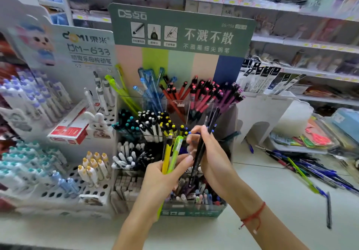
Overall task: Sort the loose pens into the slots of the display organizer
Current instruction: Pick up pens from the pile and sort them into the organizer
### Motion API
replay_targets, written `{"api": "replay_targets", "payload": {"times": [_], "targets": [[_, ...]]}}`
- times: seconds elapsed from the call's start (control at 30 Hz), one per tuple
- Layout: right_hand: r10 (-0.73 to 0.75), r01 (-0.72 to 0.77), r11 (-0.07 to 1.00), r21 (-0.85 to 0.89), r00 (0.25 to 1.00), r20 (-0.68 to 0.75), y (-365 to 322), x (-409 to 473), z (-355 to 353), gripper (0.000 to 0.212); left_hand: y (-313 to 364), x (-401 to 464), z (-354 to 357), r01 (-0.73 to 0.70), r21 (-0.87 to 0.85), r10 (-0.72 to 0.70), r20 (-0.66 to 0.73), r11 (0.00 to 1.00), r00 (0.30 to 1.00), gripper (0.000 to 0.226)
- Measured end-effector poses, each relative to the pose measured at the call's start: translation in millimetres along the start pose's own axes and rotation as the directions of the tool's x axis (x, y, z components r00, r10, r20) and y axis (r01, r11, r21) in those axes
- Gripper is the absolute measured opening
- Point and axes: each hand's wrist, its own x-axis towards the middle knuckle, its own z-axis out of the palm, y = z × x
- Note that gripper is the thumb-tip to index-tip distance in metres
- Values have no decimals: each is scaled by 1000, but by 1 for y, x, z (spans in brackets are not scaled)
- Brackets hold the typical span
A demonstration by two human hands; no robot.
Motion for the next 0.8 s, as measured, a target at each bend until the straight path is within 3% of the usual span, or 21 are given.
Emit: {"api": "replay_targets", "payload": {"times": [0.1, 0.33, 0.4, 0.47, 0.57, 0.63, 0.8], "targets": [[26, -25, 978, -207, 1000, 0, 2, -2, 8, 35, 2, 2, -2, 4, 75, -4, 0, 997, 1000, 33], [36, -22, 920, -392, 999, 29, 2, -7, 12, 37, -3, 2, -3, 11, 103, -17, 50, 995, 999, 47], [-71, 72, 858, -509, 997, 21, 2, -5, 9, 39, -2, 1, -4, 42, 53, -46, 69, 998, 997, 38], [-272, 205, 763, -614, 962, -17, -4, -6, 2, 40, -3, 2, -11, 96, -7, -96, 36, 995, 995, 38], [-385, 296, 759, -580, 922, -34, -10, -11, -9, 43, -4, -1, -23, 128, -158, -133, -19, 979, 991, 37], [-402, 302, 775, -555, 913, -64, -9, -17, -11, 34, -6, -8, -25, 101, -211, -121, -81, 972, 989, 33], [-289, 231, 918, -323, 947, -144, 8, -32, -1, 8, -18, -16, -18, 71, -292, -134, -201, 954, 970, 26]]}}
